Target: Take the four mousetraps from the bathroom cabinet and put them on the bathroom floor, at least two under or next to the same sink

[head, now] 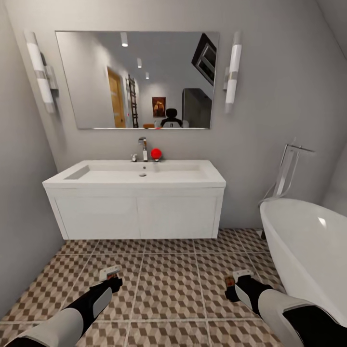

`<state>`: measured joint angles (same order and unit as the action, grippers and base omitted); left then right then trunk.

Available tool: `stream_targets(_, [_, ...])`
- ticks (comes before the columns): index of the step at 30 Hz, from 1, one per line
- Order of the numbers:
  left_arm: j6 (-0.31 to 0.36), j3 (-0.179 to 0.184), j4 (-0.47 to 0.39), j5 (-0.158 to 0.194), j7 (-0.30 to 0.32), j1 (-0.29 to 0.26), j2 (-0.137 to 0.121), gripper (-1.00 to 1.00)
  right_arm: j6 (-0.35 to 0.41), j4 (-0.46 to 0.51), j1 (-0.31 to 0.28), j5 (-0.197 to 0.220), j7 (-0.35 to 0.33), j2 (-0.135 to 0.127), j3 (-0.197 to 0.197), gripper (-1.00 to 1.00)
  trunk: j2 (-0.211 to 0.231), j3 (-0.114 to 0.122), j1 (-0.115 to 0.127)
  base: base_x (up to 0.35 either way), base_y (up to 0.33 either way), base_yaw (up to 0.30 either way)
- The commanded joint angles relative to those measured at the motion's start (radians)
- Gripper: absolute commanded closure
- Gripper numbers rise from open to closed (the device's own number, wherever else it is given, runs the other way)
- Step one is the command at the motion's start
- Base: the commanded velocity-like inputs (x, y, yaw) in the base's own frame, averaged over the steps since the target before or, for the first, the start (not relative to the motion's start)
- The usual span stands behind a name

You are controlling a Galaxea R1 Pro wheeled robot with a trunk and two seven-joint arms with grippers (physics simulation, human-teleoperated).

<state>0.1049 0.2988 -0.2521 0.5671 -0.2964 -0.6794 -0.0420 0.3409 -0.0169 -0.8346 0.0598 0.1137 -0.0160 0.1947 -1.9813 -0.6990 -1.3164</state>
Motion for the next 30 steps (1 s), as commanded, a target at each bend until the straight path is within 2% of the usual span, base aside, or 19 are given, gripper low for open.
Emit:
stream_targets(1, [0.007, 0.010, -0.004, 0.005, -0.008, 0.000, -0.001, 1.00, 0.003, -0.001, -0.001, 0.006, 0.002, 0.000, 0.007, 1.00, -0.008, -0.004, -0.004, 0.000, 0.000, 0.000])
stream_targets(21, [0.009, 0.017, -0.007, 0.005, -0.009, 0.000, -0.004, 1.00, -0.013, 0.002, -0.001, 0.008, -0.008, -0.001, 0.005, 1.00, -0.148, -0.067, -0.080, 0.000, 0.000, 0.000])
stream_targets(30, [0.009, 0.017, -0.007, 0.005, -0.009, 0.000, -0.004, 1.00, -0.062, 0.002, -0.001, 0.004, -0.008, -0.001, 0.010, 1.00, -0.211, -0.095, -0.115, 0.000, 0.000, 0.000])
